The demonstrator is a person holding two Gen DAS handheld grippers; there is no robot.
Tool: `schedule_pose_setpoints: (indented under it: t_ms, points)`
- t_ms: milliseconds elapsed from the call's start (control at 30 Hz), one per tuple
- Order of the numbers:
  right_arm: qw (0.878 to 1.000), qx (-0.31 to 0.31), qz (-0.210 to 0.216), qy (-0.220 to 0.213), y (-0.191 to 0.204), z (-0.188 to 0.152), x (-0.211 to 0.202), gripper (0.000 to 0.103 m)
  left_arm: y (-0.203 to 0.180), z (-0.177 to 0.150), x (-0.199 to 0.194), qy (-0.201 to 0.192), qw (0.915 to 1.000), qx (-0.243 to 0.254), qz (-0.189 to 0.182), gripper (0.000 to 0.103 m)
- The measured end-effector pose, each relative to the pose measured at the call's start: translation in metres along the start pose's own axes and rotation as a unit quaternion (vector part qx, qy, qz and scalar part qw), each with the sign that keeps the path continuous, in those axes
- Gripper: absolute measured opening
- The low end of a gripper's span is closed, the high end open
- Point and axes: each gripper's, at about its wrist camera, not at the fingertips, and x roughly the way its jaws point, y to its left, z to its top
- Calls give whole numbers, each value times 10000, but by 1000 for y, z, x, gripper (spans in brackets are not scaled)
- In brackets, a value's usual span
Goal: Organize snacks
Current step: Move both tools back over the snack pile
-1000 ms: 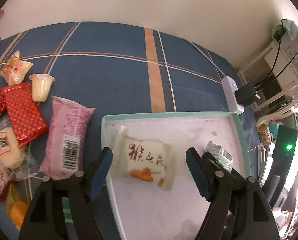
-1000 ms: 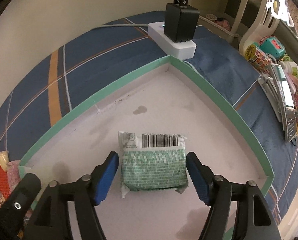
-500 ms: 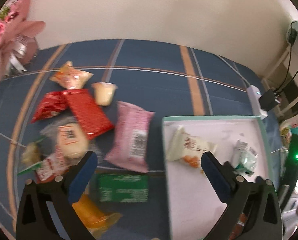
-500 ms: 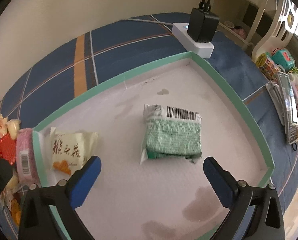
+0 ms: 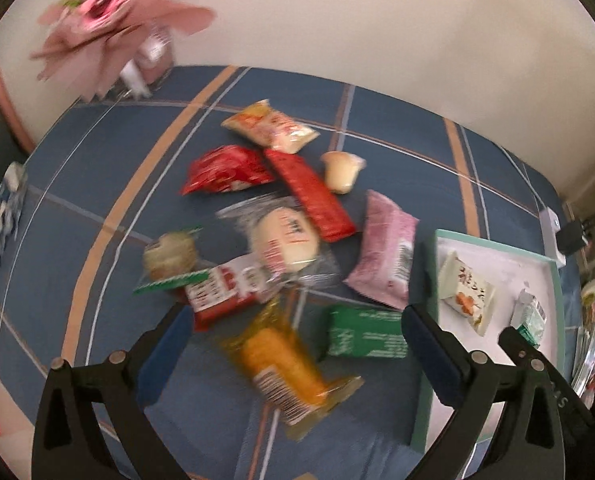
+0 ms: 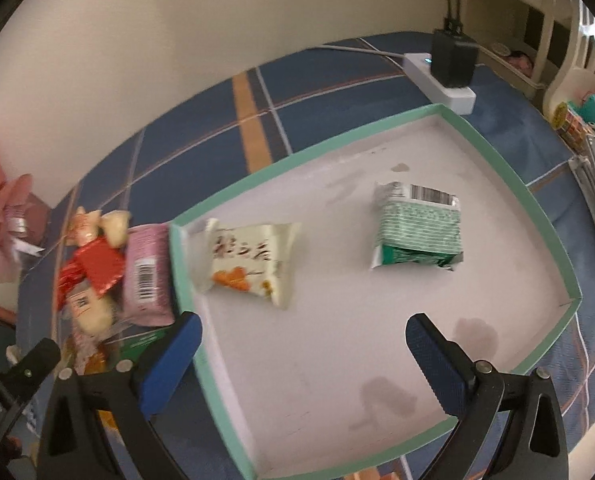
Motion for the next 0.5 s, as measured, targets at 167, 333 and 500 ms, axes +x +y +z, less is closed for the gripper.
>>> schedule_pose_setpoints:
  t_ms: [167, 333, 500]
  points:
    - [9994, -182, 280, -77, 15, -8, -11, 103, 23, -6, -5, 81, 9995, -287, 96, 103]
    - [9968, -610, 508, -95, 45, -20, -14, 103, 56, -11, -9, 127, 9972, -702, 223, 103]
    - [9947, -734, 642, 315, 65, -31, -1, 103, 80, -16, 5, 415, 9917, -1182, 303, 103]
